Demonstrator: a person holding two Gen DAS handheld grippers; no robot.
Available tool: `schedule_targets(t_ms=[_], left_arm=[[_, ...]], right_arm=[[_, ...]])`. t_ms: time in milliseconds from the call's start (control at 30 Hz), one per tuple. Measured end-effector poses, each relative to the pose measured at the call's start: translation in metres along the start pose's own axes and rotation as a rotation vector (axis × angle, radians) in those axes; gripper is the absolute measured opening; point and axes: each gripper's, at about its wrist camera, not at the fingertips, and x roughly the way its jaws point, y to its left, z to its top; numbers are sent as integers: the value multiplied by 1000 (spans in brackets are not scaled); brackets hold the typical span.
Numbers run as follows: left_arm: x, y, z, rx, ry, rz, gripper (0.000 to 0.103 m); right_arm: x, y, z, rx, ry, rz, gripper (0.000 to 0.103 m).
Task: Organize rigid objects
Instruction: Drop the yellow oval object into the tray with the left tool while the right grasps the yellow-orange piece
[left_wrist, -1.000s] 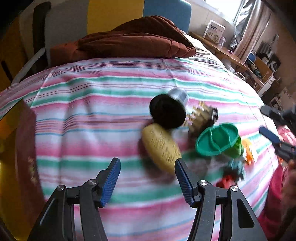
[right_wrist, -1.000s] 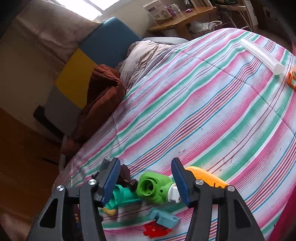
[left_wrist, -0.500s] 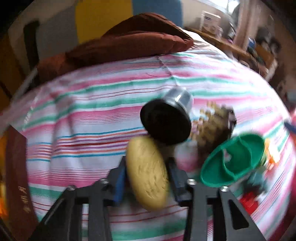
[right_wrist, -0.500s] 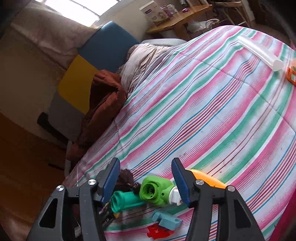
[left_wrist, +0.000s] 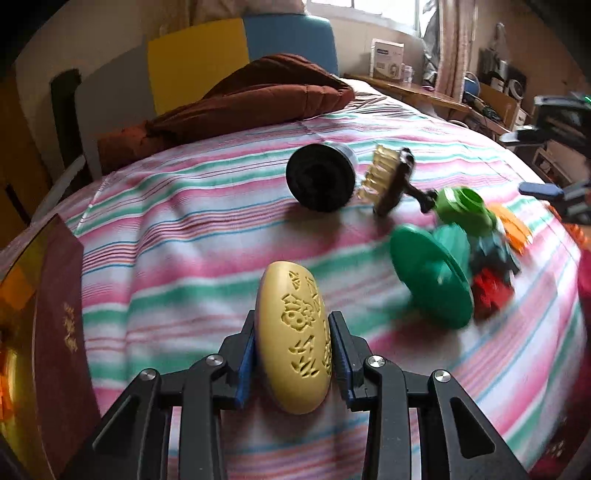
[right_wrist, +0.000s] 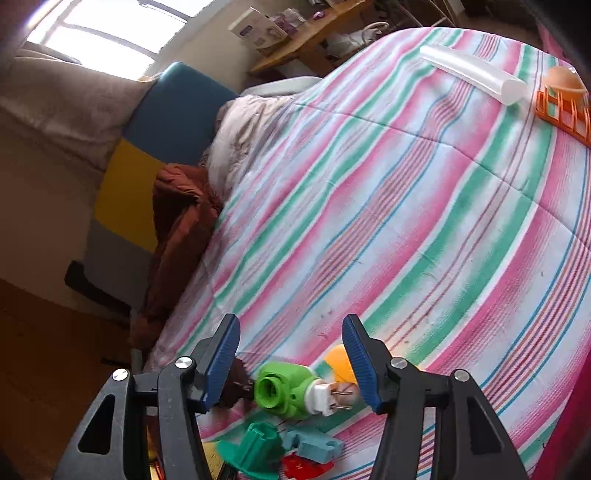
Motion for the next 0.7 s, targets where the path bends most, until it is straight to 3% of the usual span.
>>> schedule_targets(t_ms=[200,567,700], left_arm=[[-6,-1,-11,20,-40,4,35],[-8,0,-15,19,-60,1,36],[-8,0,-16,13,-65,-3,36]], right_arm=[[11,-14,0,25,85,-99,58],[40,5,-16,-209,218,-319,58],[46,5,-16,-236,215,-357,58]])
